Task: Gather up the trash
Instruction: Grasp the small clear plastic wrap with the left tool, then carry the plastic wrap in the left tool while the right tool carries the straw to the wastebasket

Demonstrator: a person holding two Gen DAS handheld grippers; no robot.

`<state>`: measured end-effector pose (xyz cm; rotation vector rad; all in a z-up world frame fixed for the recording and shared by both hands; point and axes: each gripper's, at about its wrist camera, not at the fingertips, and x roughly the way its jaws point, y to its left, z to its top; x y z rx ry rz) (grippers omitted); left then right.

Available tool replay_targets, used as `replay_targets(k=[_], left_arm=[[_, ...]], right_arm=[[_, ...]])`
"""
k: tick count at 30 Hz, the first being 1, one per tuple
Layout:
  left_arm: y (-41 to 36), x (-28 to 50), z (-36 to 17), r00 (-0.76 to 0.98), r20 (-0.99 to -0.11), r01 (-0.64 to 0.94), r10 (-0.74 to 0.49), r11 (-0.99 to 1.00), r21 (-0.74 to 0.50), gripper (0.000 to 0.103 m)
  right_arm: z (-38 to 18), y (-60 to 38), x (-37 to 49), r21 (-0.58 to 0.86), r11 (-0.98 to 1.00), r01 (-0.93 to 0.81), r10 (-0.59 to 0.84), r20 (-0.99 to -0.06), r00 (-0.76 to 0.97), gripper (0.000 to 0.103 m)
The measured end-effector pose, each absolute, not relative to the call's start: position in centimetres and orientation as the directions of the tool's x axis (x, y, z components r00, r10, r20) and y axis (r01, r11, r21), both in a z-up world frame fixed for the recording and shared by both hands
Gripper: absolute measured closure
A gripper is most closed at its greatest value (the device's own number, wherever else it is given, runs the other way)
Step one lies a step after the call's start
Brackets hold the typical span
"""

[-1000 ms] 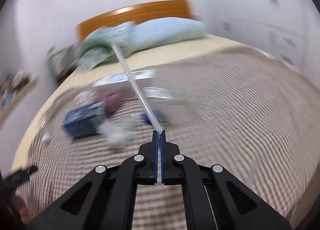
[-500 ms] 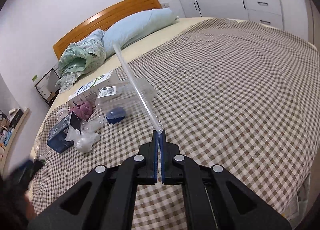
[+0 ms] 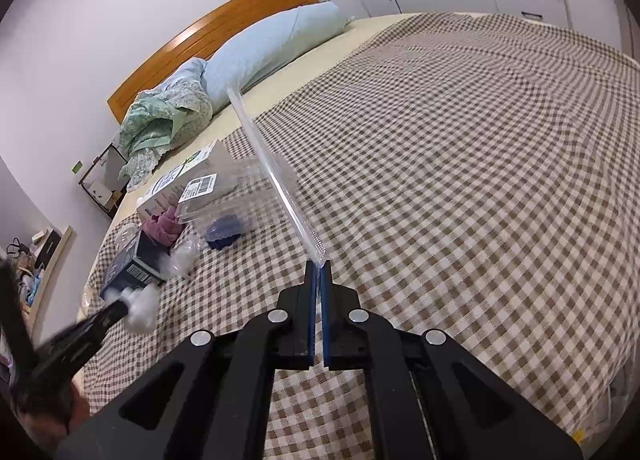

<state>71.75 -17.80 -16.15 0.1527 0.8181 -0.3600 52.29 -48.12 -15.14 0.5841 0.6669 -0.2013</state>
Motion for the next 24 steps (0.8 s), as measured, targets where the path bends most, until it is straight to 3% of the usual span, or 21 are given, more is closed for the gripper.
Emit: replay_targets(k=[6,15,21,24], left_arm=[[-15.5,65.8,-16.8,0.735,-0.671,0.252,-0.097,0.958,0.138,0.101],[-12.6,64.2,-14.2,0.718,-0.659,0.269,-0.225,0.963,-0.036,0.103],[-12.1,61.2,-10.5,0.731,-0.585,0.341,-0.35,0.931,-0.131,0.103],[-13.3,59.0,-9.1,0.71,-0.564,0.403,-0.422,0.9,-0.165,0.103]], right_arm=[[-14.6,-45.8,52.4,0.391,0.859,0.33,-0.004,-0.64,0.768,0.101],[-13.3,-42.1,50.6,0.312,0.901,0.302,-0.03,-0.649,0.76,0.101],[-12.5,-45.0,41.8,0.298,0.874,0.385,-0.107,-0.653,0.749,0.101],[-13.0,-49.2,36.5,0.219,0.85,0.479,-0.215,-0.685,0.696,0.101]])
